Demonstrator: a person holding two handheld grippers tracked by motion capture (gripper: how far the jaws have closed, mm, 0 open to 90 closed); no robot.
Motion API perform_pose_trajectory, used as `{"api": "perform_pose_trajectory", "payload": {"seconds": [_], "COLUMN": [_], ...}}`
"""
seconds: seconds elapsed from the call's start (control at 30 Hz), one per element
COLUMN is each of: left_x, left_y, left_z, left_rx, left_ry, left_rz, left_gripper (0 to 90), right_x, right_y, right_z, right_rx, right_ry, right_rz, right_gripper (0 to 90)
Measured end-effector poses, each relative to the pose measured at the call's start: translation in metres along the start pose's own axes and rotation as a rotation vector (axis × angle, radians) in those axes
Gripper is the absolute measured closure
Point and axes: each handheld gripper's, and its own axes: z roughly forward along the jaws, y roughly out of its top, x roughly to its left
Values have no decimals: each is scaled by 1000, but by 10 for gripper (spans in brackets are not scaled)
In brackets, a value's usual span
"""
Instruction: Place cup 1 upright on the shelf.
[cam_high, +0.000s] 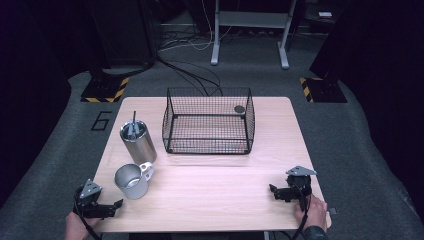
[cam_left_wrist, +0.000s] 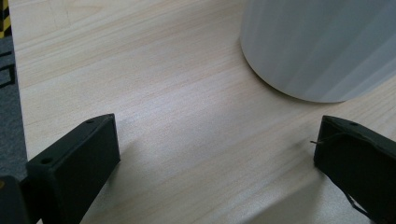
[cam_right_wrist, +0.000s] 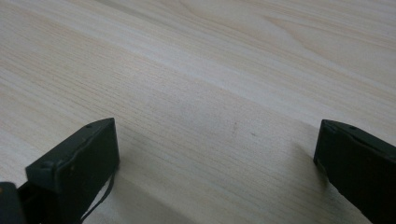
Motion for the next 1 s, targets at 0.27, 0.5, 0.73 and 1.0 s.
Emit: {"api": "perform_pose_trajectory", "payload": {"seconds": [0.27,0.5,0.73,1.0], "left_x": [0,0,-6,-12], "left_y": [0,2,-3,8], "left_z": [0,0,-10,-27], "left_rx": [1,12,-8,-51], "left_ry": [0,-20,-19,-24], "left_rz": [1,22,12,26], "left_gripper": [1,3,2,1], "right_x": [0,0,0,0], "right_y": [0,1,1,1], "right_z": [0,0,0,0], "right_rx": [0,6,7,9], "right_ry": [3,8,9,11], "right_rz": [-3,2,-3,-4], "right_gripper": [0,0,0,0]}}
